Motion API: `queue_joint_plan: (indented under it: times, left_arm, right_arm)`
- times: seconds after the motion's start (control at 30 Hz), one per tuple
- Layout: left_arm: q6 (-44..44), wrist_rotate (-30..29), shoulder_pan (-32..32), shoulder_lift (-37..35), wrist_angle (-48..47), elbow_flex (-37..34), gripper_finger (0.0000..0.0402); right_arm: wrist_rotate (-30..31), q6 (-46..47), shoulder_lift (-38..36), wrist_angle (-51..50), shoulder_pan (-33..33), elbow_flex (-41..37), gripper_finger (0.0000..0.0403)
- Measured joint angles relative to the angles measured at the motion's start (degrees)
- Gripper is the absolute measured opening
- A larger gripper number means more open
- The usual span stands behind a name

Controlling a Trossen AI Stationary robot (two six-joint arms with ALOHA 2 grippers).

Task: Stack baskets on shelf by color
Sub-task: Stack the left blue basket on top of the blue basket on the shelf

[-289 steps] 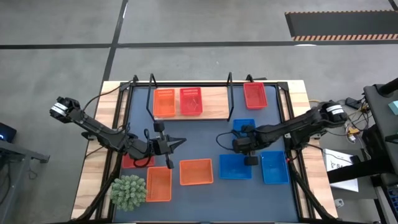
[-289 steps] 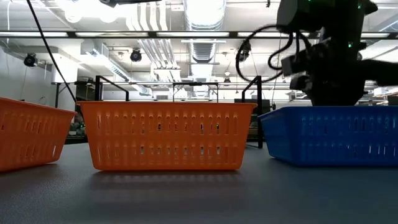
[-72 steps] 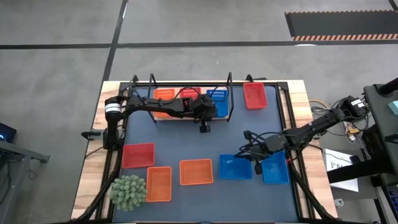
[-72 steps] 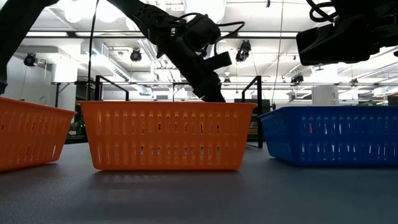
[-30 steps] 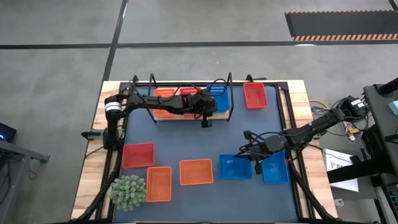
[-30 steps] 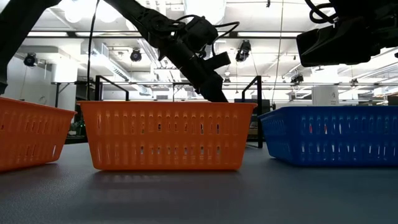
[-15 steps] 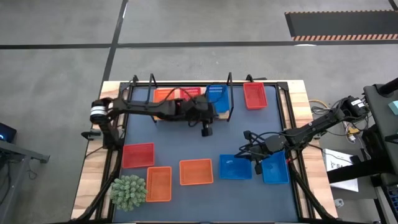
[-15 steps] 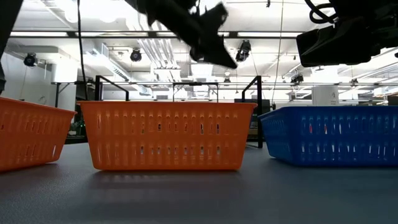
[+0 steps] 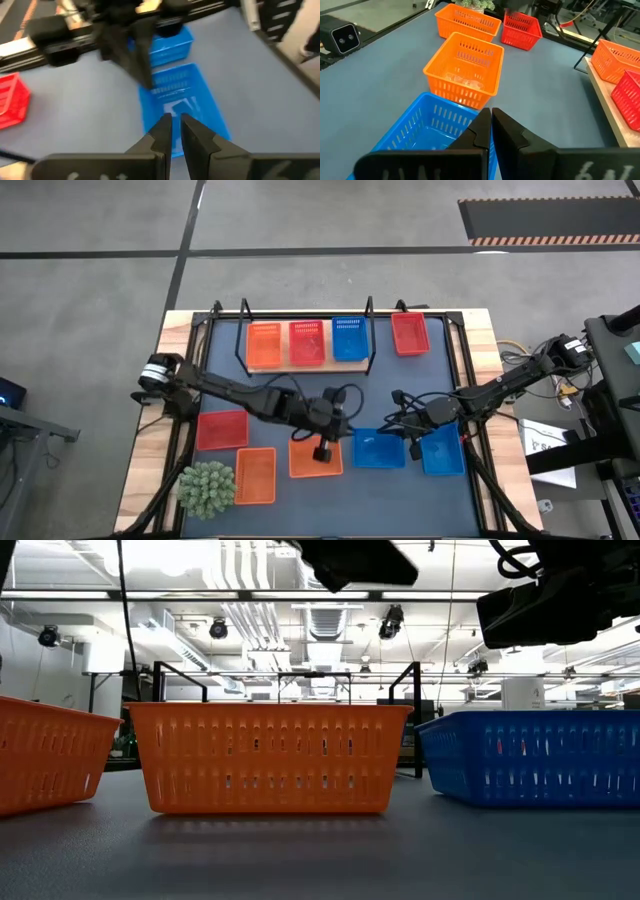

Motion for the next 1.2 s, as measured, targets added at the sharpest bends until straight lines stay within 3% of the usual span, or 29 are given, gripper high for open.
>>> queue_joint_plan:
  times: [0.8,1.03,1.2]
  left_arm:
    - [-3.1,-0.1,-2.1,0.0,7.4,-6.1,0.0022]
    - [-4.7,-1.1,-2.1,0.0,8.2,-8.3,0.0022]
    - [-5.0,-2.0,-2.1,0.0,8.4,-8.5,0.0022]
  right_arm:
    - [0.0,0.6,0.1,-0.3,0.0,0.0,0.0012]
    - [0.3,2.4,0.2,-0.3,0.0,0.0,0.0053]
    - [4.2,5.2,0.8,-4.4,0.0,0.8,0.0094]
